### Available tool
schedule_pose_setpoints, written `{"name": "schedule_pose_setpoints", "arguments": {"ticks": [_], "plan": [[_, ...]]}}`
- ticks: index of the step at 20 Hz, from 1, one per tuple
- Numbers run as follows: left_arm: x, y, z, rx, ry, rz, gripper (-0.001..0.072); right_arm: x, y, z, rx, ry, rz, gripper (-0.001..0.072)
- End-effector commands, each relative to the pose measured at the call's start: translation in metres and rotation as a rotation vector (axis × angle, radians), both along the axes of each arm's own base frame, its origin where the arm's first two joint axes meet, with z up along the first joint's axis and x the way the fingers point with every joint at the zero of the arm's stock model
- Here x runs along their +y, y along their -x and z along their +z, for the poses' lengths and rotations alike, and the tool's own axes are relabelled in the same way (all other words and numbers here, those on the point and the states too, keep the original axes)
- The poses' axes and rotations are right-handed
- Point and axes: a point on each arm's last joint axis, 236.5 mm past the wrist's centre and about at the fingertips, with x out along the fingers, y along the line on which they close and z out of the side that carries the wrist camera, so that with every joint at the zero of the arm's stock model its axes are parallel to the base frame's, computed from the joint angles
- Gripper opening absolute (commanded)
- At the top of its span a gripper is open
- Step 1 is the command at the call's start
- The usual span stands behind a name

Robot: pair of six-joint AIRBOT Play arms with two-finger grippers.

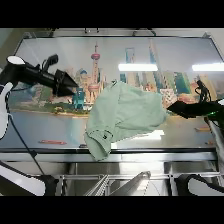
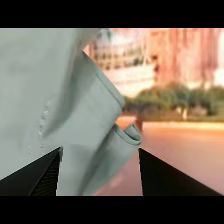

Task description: Fold the shirts.

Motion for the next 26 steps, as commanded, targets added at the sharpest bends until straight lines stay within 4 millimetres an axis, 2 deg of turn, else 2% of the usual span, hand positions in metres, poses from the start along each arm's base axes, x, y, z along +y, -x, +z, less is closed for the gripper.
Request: {"name": "schedule_pose_setpoints", "arguments": {"ticks": [1, 4, 7, 9, 12, 13, 14, 15, 17, 18, 19, 20, 21, 23, 25, 26], "plan": [[-0.013, 0.105, -0.037, 0.242, -0.061, -0.080, 0.0638, -0.006, 0.012, -0.031, 0.066, -0.013, 0.050, 0.0532], [-0.040, 0.172, -0.070, 0.295, -0.112, -0.070, 0.0638, 0.016, 0.015, -0.038, 0.070, -0.093, 0.114, 0.0531], [-0.054, 0.200, -0.104, 0.266, -0.206, -0.022, 0.0638, 0.030, 0.015, -0.041, 0.080, -0.120, 0.130, 0.0525], [-0.060, 0.202, -0.122, 0.243, -0.258, 0.004, 0.0638, 0.040, 0.015, -0.040, 0.080, -0.124, 0.152, 0.0523], [-0.072, 0.186, -0.140, 0.224, -0.272, 0.079, 0.0637, 0.056, 0.017, -0.039, 0.080, -0.129, 0.192, 0.0520], [-0.076, 0.178, -0.143, 0.228, -0.257, 0.113, 0.0637, 0.062, 0.018, -0.039, 0.081, -0.132, 0.208, 0.0488], [-0.078, 0.169, -0.145, 0.221, -0.252, 0.123, 0.0636, 0.069, 0.020, -0.038, 0.084, -0.139, 0.226, 0.0401], [-0.080, 0.160, -0.144, 0.213, -0.247, 0.118, 0.0636, 0.075, 0.022, -0.037, 0.086, -0.141, 0.243, 0.0343], [-0.086, 0.142, -0.135, 0.184, -0.224, 0.105, 0.0636, 0.084, 0.025, -0.036, 0.091, -0.150, 0.265, 0.0342], [-0.091, 0.133, -0.126, 0.157, -0.210, 0.088, 0.0597, 0.088, 0.025, -0.032, 0.090, -0.172, 0.262, 0.0337], [-0.093, 0.124, -0.117, 0.126, -0.199, 0.082, 0.0444, 0.093, 0.024, -0.027, 0.088, -0.206, 0.255, 0.0168], [-0.096, 0.113, -0.107, 0.080, -0.187, 0.076, 0.0246, 0.097, 0.023, -0.022, 0.070, -0.227, 0.266, 0.0016], [-0.097, 0.103, -0.098, 0.029, -0.176, 0.070, 0.0009, 0.101, 0.022, -0.018, 0.060, -0.251, 0.267, 0.0016], [-0.098, 0.081, -0.076, -0.059, -0.156, 0.088, 0.0027, 0.113, 0.017, 0.000, 0.017, -0.335, 0.274, 0.0016], [-0.098, 0.072, -0.041, -0.125, -0.110, 0.049, 0.0028, 0.123, 0.009, 0.040, -0.072, -0.468, 0.280, 0.0016], [-0.097, 0.071, -0.016, -0.161, -0.080, 0.020, 0.0028, 0.125, 0.006, 0.070, -0.127, -0.533, 0.294, 0.0016]]}}
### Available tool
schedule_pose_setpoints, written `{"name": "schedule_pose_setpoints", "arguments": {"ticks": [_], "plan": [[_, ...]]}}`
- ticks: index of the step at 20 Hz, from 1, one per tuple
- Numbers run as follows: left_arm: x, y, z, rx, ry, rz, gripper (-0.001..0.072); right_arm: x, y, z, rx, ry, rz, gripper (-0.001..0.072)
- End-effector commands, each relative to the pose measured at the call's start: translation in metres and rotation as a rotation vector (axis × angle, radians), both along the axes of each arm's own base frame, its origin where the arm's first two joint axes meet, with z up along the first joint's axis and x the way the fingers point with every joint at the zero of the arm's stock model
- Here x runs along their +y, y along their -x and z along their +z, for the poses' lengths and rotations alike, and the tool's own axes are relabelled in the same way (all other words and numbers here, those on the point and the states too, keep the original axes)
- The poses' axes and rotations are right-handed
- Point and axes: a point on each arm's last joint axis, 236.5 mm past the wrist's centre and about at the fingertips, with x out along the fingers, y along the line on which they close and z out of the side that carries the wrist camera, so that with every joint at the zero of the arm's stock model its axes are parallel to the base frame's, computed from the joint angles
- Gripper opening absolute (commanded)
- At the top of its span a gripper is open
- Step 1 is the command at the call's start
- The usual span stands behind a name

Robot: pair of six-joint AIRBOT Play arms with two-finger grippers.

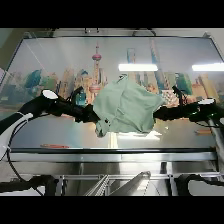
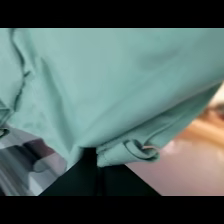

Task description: Fold the shirts.

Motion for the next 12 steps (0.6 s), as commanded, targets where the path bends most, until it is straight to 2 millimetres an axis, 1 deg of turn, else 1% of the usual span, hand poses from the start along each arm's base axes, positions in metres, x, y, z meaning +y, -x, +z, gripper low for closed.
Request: {"name": "schedule_pose_setpoints", "arguments": {"ticks": [1, 2, 3, 5, 6, 7, 8, 9, 10, 11, 12], "plan": [[0.002, -0.010, 0.076, -0.135, 0.083, -0.086, 0.0028, 0.013, -0.011, 0.092, -0.155, -0.257, 0.014, 0.0016], [0.005, -0.011, 0.104, -0.178, 0.119, -0.096, 0.0028, 0.009, -0.012, 0.130, -0.234, -0.307, 0.028, 0.0016], [0.010, -0.012, 0.137, -0.233, 0.162, -0.098, 0.0029, 0.005, -0.012, 0.168, -0.325, -0.343, 0.034, 0.0015], [0.022, -0.017, 0.200, -0.373, 0.226, -0.069, 0.0029, -0.005, -0.006, 0.261, -0.568, -0.408, 0.012, 0.0016], [0.030, -0.019, 0.229, -0.450, 0.240, -0.048, 0.0029, -0.008, 0.003, 0.312, -0.712, -0.439, -0.015, 0.0016], [0.040, -0.020, 0.256, -0.532, 0.237, -0.023, 0.0029, -0.010, 0.017, 0.358, -0.855, -0.460, -0.034, 0.0016], [0.049, -0.019, 0.279, -0.609, 0.223, -0.006, 0.0029, -0.010, 0.035, 0.400, -1.004, -0.452, -0.056, 0.0016], [0.058, -0.015, 0.301, -0.683, 0.208, 0.014, 0.0030, -0.009, 0.050, 0.427, -1.115, -0.407, -0.087, 0.0016], [0.065, -0.009, 0.320, -0.746, 0.193, 0.030, 0.0029, -0.008, 0.063, 0.449, -1.219, -0.332, -0.131, 0.0016], [0.071, -0.002, 0.337, -0.804, 0.178, 0.043, 0.0030, -0.008, 0.073, 0.465, -1.296, -0.270, -0.182, 0.0016], [0.076, 0.004, 0.349, -0.851, 0.163, 0.059, 0.0030, -0.009, 0.083, 0.478, -1.374, -0.192, -0.238, 0.0016]]}}
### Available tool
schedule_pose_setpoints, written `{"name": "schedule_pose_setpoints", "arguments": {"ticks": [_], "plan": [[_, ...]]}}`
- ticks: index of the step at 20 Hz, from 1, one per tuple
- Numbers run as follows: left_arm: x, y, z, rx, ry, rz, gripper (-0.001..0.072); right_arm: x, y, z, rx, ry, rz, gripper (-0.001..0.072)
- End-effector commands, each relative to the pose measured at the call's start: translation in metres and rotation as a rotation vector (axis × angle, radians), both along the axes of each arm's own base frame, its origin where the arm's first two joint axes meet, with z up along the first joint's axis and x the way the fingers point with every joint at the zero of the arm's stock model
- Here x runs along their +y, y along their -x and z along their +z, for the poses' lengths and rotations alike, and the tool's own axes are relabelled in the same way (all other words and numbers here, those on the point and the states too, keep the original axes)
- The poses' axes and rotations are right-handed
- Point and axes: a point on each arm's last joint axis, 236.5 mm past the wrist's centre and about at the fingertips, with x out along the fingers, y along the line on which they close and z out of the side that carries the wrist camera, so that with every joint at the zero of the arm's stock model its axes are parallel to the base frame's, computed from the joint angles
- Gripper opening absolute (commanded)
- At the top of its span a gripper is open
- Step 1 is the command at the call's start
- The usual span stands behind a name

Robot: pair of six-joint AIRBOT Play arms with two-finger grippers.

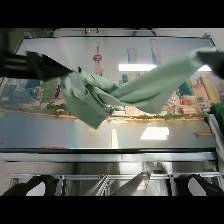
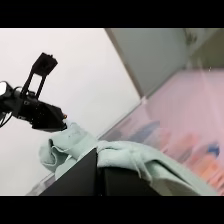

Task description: Fold the shirts.

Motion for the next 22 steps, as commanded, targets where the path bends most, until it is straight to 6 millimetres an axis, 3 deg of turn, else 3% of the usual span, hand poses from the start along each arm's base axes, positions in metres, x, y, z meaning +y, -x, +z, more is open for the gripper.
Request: {"name": "schedule_pose_setpoints", "arguments": {"ticks": [1, 4, 5, 7, 9, 12, 16, 18, 19, 20, 21, 22], "plan": [[0.020, 0.024, 0.057, -0.189, -0.022, 0.080, 0.0030, -0.004, 0.050, 0.081, -0.310, 0.051, -0.294, 0.0016], [0.038, 0.025, 0.058, -0.219, -0.077, 0.150, 0.0030, -0.023, 0.055, 0.088, -0.378, 0.164, -0.513, 0.0016], [0.041, 0.020, 0.054, -0.207, -0.082, 0.159, 0.0030, -0.027, 0.048, 0.077, -0.344, 0.200, -0.530, 0.0016], [0.041, 0.010, 0.030, -0.126, -0.060, 0.148, 0.0030, -0.028, 0.021, 0.035, -0.169, 0.209, -0.470, 0.0017], [0.036, -0.003, -0.011, 0.007, -0.038, 0.116, 0.0030, -0.019, -0.011, -0.019, 0.000, 0.195, -0.344, 0.0017], [0.029, -0.035, -0.082, 0.148, -0.023, 0.084, 0.0030, -0.010, -0.072, -0.119, 0.264, 0.196, -0.265, 0.0017], [0.037, -0.103, -0.180, 0.292, -0.029, 0.151, 0.0029, -0.025, -0.150, -0.270, 0.597, 0.237, -0.346, 0.0017], [0.047, -0.137, -0.220, 0.358, -0.019, 0.176, 0.0032, -0.039, -0.174, -0.326, 0.701, 0.258, -0.375, 0.0017], [0.052, -0.150, -0.231, 0.380, -0.006, 0.173, 0.0132, -0.044, -0.182, -0.339, 0.730, 0.253, -0.367, 0.0023], [0.062, -0.164, -0.242, 0.402, 0.004, 0.169, 0.0411, -0.048, -0.188, -0.342, 0.741, 0.239, -0.349, 0.0149], [0.074, -0.173, -0.246, 0.413, 0.013, 0.167, 0.0720, -0.054, -0.193, -0.333, 0.728, 0.225, -0.332, 0.0400], [0.088, -0.180, -0.246, 0.427, 0.026, 0.171, 0.0720, -0.062, -0.195, -0.318, 0.704, 0.210, -0.320, 0.0490]]}}
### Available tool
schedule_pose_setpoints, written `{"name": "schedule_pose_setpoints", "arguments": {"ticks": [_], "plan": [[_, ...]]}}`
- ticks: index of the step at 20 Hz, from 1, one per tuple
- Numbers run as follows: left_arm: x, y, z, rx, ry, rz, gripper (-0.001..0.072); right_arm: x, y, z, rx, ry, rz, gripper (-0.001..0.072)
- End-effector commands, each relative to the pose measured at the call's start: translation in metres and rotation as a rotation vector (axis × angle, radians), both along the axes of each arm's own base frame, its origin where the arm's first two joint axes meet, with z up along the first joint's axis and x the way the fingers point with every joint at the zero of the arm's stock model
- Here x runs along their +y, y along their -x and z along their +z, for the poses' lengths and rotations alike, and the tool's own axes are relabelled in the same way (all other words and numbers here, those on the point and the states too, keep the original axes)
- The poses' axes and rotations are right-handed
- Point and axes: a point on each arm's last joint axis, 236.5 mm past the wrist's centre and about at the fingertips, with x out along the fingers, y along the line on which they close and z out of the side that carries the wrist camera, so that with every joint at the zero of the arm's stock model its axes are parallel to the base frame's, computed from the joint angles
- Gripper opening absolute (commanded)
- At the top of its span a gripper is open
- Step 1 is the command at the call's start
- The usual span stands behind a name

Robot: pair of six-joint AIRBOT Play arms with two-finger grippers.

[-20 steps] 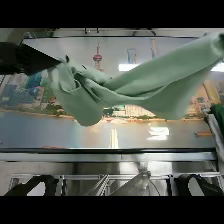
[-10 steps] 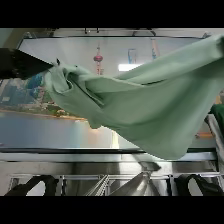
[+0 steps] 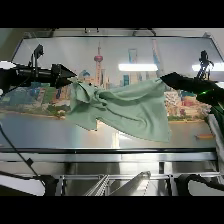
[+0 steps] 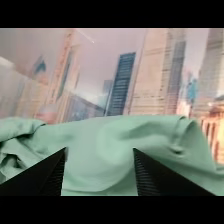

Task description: Fold the shirts.

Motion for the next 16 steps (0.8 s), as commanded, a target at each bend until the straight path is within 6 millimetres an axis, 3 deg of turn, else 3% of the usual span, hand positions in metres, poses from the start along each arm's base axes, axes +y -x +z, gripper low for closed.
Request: {"name": "schedule_pose_setpoints", "arguments": {"ticks": [1, 4, 6, 8, 11, 16], "plan": [[0.039, -0.030, -0.026, 0.061, 0.038, 0.006, 0.0720, -0.023, -0.012, 0.002, 0.003, -0.036, 0.026, 0.0490], [0.087, -0.027, -0.015, 0.096, 0.070, 0.018, 0.0720, -0.064, 0.008, 0.029, 0.019, -0.095, -0.009, 0.0489], [0.109, -0.006, -0.023, 0.184, 0.052, 0.001, 0.0720, -0.077, 0.042, 0.011, 0.167, -0.128, 0.019, 0.0482], [0.120, 0.025, -0.056, 0.330, -0.024, -0.027, 0.0720, -0.081, 0.081, -0.026, 0.350, -0.123, 0.045, 0.0482], [0.110, 0.065, -0.108, 0.505, -0.092, -0.077, 0.0720, -0.082, 0.132, -0.084, 0.573, -0.092, 0.037, 0.0482], [0.061, 0.080, -0.151, 0.560, -0.113, -0.103, 0.0708, -0.071, 0.161, -0.123, 0.669, -0.123, -0.005, 0.0484]]}}
